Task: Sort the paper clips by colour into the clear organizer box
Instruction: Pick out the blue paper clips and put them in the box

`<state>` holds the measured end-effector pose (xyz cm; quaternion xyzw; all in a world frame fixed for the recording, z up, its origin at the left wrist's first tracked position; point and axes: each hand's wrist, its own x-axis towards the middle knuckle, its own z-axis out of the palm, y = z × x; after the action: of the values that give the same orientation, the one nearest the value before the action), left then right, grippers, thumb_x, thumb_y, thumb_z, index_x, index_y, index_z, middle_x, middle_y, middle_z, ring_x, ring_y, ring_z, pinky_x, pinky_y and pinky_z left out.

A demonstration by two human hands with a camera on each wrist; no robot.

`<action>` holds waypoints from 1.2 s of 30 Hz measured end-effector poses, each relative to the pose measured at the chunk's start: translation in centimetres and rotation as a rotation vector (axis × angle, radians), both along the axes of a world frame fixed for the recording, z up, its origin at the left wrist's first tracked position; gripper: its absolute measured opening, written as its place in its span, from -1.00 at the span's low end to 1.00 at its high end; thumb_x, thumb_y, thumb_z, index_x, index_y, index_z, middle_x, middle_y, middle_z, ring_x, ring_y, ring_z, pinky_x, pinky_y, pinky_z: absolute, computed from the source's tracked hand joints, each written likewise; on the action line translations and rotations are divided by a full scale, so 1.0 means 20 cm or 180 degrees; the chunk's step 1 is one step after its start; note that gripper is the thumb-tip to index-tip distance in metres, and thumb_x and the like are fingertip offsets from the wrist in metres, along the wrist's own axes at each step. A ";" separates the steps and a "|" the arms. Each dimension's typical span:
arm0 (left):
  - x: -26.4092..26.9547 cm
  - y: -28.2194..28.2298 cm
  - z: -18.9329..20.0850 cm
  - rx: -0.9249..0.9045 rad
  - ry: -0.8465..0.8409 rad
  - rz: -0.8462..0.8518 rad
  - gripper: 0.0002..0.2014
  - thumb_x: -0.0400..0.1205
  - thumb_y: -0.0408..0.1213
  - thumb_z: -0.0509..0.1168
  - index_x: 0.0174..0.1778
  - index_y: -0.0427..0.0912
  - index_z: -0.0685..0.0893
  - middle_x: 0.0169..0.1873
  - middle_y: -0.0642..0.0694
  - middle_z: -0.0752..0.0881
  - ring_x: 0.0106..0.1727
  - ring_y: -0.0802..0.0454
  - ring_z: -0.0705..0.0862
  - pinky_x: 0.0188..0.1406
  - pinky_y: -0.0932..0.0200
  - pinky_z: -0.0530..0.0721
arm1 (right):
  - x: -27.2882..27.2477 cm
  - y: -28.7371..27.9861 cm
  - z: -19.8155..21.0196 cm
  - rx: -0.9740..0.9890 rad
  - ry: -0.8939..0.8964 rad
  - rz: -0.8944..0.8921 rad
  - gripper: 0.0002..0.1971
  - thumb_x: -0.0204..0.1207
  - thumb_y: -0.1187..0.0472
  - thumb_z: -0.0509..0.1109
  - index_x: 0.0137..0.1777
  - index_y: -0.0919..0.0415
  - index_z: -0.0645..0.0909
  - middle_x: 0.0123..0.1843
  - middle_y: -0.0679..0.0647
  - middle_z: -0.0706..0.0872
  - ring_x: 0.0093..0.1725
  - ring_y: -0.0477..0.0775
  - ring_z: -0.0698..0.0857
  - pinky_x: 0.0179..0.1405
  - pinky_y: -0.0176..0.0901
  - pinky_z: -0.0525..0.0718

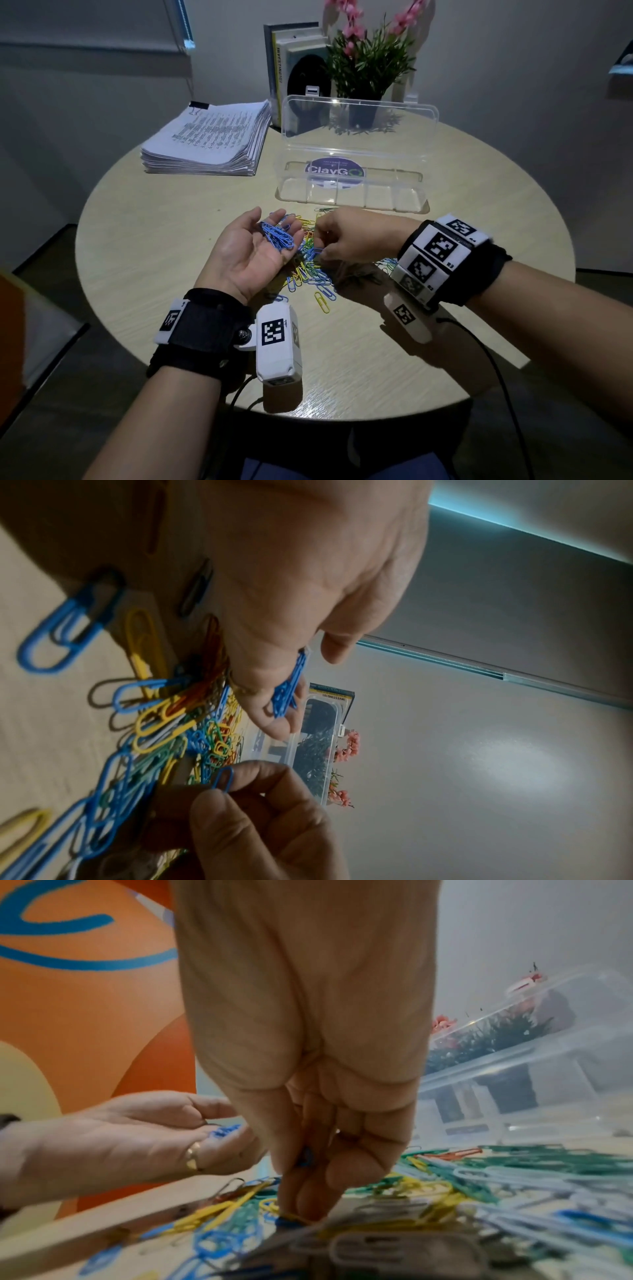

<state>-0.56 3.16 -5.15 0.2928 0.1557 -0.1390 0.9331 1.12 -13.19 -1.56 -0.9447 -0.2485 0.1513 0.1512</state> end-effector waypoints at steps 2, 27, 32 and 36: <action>-0.01 0.01 0.00 -0.0011 -0.0003 0.0003 -0.65 0.75 -0.15 0.01 -0.03 -0.35 0.57 -0.17 -0.30 0.65 -0.12 -0.13 0.65 -0.25 -0.02 0.76 | 0.00 0.00 -0.01 -0.0096 -0.0057 -0.0025 -0.95 0.52 0.23 0.41 -0.09 0.10 0.59 -0.23 -0.05 0.58 -0.17 0.00 0.54 -0.28 -0.22 0.44; -0.02 0.06 0.03 -0.0012 -0.0030 0.0056 -0.65 0.74 -0.14 0.03 -0.02 -0.35 0.57 -0.18 -0.28 0.66 -0.13 -0.12 0.66 -0.24 0.02 0.76 | 0.04 0.09 0.00 -0.1118 -0.0471 0.0559 -0.80 0.57 0.22 0.30 0.08 0.28 0.68 -0.11 0.18 0.65 -0.15 0.14 0.52 -0.24 -0.23 0.37; -0.03 0.06 0.04 -0.0024 -0.0026 0.0069 -0.65 0.74 -0.14 0.02 -0.02 -0.35 0.57 -0.17 -0.29 0.66 -0.11 -0.12 0.66 -0.26 0.01 0.76 | 0.05 0.08 0.00 -0.1035 -0.0450 0.0509 -0.84 0.55 0.19 0.29 -0.04 0.28 0.62 -0.18 0.15 0.58 -0.18 0.16 0.52 -0.25 -0.18 0.40; -0.04 0.07 0.04 0.0000 -0.0013 0.0070 -0.65 0.75 -0.14 0.02 -0.02 -0.35 0.58 -0.15 -0.31 0.66 -0.12 -0.12 0.66 -0.26 0.00 0.76 | 0.08 0.05 0.03 -0.0507 -0.0339 0.0241 -0.93 0.54 0.20 0.32 -0.12 0.14 0.48 -0.26 0.03 0.52 -0.16 0.10 0.49 -0.34 -0.19 0.39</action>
<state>-1.30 4.48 -4.38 0.2913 0.1571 -0.1281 0.9349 2.70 -12.28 -1.04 -0.9503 -0.2790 0.1259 0.0564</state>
